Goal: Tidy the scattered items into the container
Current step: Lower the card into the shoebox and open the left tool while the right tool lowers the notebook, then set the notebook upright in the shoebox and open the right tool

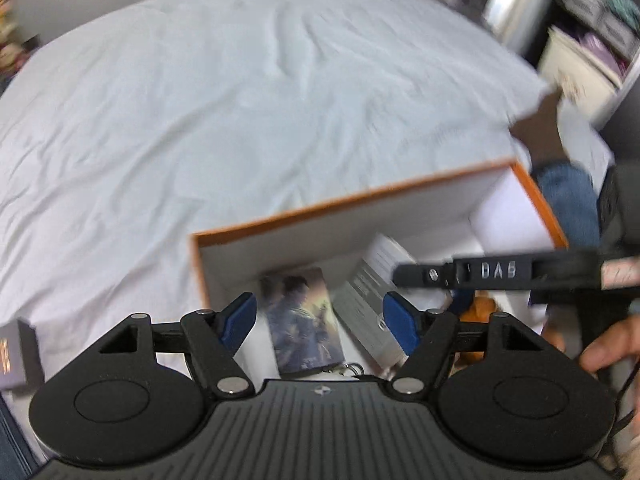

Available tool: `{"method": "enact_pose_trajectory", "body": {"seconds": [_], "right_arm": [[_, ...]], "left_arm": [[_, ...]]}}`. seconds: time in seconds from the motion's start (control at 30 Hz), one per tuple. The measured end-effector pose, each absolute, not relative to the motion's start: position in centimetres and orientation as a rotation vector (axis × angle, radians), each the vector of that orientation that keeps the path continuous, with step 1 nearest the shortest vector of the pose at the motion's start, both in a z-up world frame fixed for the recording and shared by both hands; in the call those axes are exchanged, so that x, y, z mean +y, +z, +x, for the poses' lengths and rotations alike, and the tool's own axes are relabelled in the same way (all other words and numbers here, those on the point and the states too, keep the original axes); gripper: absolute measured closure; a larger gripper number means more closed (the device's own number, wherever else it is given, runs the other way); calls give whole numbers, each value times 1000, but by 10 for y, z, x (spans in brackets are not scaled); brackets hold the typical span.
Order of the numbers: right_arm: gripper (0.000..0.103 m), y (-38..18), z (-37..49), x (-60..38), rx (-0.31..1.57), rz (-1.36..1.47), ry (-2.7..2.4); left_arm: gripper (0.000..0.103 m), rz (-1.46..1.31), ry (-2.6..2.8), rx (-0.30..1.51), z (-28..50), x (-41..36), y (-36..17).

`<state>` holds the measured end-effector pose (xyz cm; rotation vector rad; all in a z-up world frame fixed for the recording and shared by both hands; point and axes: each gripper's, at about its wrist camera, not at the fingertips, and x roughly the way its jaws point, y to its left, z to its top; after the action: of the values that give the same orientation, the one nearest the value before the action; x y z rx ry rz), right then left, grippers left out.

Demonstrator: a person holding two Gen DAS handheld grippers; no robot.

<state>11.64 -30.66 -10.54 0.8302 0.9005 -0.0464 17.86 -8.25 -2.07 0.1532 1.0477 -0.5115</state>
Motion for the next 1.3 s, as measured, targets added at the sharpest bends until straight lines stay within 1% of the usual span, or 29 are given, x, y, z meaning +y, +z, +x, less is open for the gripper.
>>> {"method": "enact_pose_trajectory", "body": {"seconds": [0.1, 0.17, 0.2, 0.27, 0.37, 0.47, 0.73, 0.93, 1.07, 1.3], "right_arm": [[86, -105, 117, -304, 907, 823, -54], [86, -107, 118, -300, 922, 835, -44], [86, -108, 119, -298, 928, 839, -39], [86, -112, 122, -292, 941, 847, -22], [86, -116, 129, -282, 964, 851, 1], [86, -115, 133, -275, 977, 820, 8], [86, -103, 125, -283, 939, 846, 3], [86, -89, 131, -265, 917, 709, -12], [86, -94, 136, -264, 903, 817, 67], [86, -103, 153, -250, 907, 878, 122]], "left_arm": [[22, 62, -477, 1026, 182, -63, -18], [30, 24, -456, 1020, 184, -52, -19], [32, 9, -444, 1019, 184, -46, -18], [39, -16, -429, 1024, 181, -37, -17], [44, -41, -416, 1046, 182, -27, -27], [46, -74, -396, 1059, 182, -19, -37], [47, -134, -363, 1060, 177, 1, -41], [48, -160, -325, 1067, 179, 9, -47], [47, -181, -327, 1072, 179, 13, -50], [47, -202, -338, 1067, 176, 17, -52]]}}
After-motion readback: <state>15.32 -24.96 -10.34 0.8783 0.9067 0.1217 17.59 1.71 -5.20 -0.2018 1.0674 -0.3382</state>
